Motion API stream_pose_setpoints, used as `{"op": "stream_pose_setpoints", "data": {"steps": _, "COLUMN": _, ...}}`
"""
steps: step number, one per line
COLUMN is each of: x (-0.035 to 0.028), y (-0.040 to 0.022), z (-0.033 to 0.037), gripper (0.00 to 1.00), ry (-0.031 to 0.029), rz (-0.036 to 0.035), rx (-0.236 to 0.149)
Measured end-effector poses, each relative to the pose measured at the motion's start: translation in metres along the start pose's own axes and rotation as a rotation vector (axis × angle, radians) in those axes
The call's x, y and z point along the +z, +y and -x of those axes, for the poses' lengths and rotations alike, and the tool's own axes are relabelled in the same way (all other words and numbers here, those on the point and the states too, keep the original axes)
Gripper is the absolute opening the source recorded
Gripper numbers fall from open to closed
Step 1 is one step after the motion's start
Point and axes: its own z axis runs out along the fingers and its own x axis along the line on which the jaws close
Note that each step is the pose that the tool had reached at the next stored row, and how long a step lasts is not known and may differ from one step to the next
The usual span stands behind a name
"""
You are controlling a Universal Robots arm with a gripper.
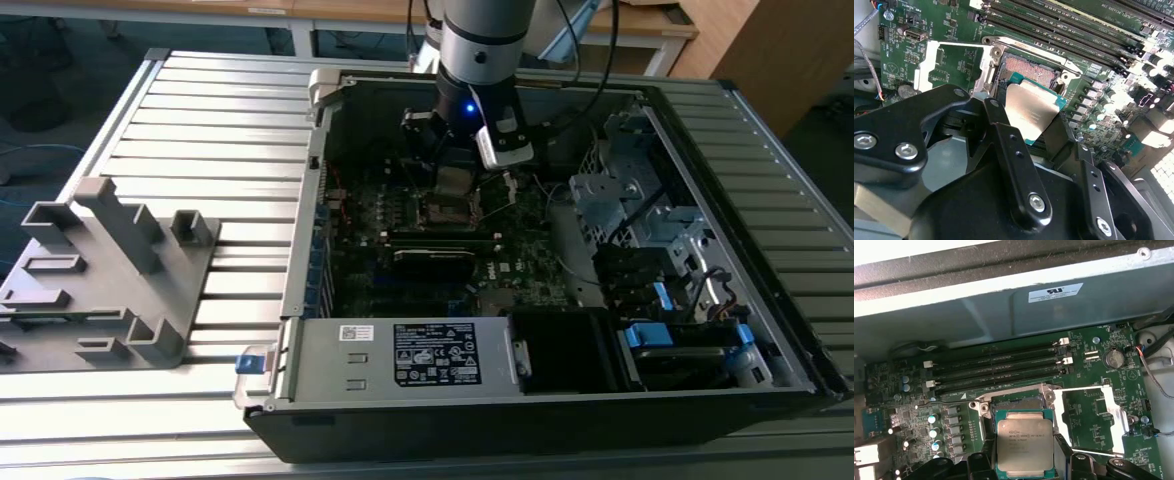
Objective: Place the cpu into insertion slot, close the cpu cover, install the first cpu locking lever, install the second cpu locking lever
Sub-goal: 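Place the cpu into insertion slot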
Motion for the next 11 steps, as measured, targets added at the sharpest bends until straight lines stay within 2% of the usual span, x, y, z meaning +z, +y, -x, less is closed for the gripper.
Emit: {"op": "stream_pose_setpoints", "data": {"steps": 11, "x": 0.0002, "y": 0.0, "z": 0.0, "gripper": 0.54, "ry": -0.0009, "rz": 0.0001, "rx": 0.011}}
